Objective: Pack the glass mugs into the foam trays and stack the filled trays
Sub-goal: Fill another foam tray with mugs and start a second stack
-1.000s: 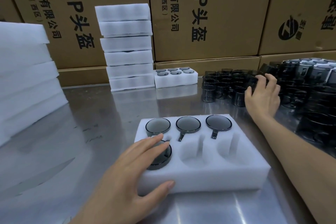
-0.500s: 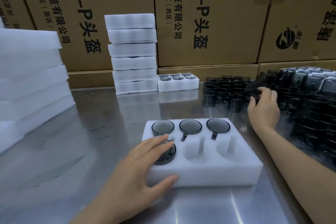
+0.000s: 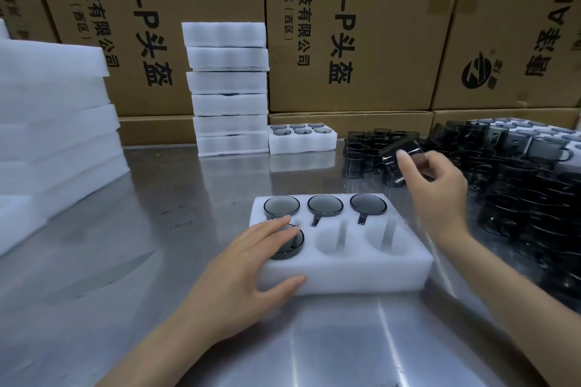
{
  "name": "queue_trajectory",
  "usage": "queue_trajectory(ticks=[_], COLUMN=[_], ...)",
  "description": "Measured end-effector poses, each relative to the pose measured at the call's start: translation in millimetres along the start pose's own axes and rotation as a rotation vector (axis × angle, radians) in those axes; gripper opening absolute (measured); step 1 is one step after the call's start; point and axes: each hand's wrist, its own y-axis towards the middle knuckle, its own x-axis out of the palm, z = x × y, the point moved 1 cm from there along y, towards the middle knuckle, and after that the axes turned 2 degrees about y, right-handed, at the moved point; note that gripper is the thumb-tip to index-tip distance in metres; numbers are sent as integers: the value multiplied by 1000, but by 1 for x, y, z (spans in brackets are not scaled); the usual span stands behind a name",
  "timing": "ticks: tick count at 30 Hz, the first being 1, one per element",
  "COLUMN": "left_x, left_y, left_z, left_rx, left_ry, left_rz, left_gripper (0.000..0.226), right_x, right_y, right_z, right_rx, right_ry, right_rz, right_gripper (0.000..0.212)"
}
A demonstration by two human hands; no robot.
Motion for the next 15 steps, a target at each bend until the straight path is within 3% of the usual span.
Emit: queue_trajectory(ticks=[5, 10, 15], left_x=[0, 0, 1], left_y=[-1, 0, 0], left_z=[1, 2, 2], left_rx=[-3, -9, -12], left_ry=[-10, -14, -12], left_rz=[5, 9, 21], left_gripper=[57, 56, 56], right_x=[-3, -1, 4], right_y=[-34, -56, -69], right_z=[-50, -68, -67], right_rx=[-201, -497, -696], right_ry=[156, 59, -209], right_rz=[-224, -387, -466], right_gripper=[29, 23, 34])
